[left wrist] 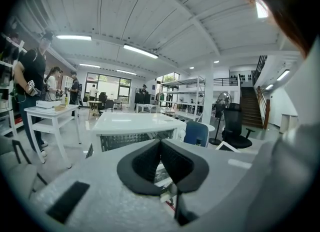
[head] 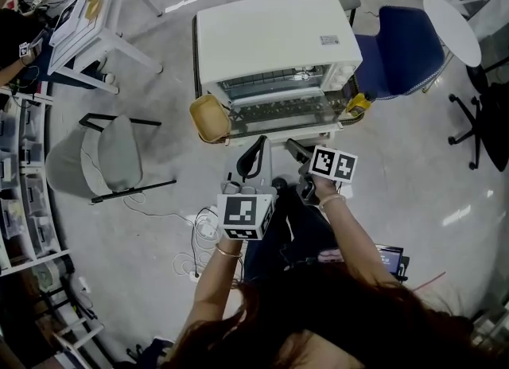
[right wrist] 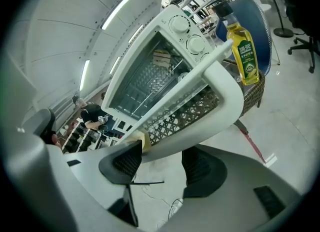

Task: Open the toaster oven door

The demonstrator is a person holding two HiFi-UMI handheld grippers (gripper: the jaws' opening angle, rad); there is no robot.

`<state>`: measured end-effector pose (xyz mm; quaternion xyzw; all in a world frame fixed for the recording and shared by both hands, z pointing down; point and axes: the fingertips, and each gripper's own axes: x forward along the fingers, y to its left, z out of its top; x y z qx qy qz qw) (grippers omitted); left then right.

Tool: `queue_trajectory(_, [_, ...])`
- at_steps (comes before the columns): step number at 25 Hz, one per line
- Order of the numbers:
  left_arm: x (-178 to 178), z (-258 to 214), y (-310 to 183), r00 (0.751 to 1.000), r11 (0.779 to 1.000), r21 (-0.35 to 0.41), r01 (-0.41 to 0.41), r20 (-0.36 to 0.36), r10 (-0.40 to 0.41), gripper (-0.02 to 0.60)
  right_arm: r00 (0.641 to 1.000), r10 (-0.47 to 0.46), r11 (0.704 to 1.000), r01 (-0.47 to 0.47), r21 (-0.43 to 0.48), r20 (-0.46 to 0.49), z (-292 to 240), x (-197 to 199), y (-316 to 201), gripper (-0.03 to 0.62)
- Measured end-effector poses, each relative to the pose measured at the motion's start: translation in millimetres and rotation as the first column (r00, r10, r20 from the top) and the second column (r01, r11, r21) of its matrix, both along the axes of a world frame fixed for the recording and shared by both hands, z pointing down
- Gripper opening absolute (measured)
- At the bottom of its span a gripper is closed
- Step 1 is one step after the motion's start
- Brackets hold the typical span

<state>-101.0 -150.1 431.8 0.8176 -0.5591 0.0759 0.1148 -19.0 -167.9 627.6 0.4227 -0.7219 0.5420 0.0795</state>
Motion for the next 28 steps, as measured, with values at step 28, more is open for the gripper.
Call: queue_trajectory(28, [-0.3,54.4,6.5,0.999,0.998,-0.041,0.047,-0.018,-0.048,0.015,0.999,-0.037,0.998,0.037,-0.056,-0.007,47.0,3.4,21.1,0.238])
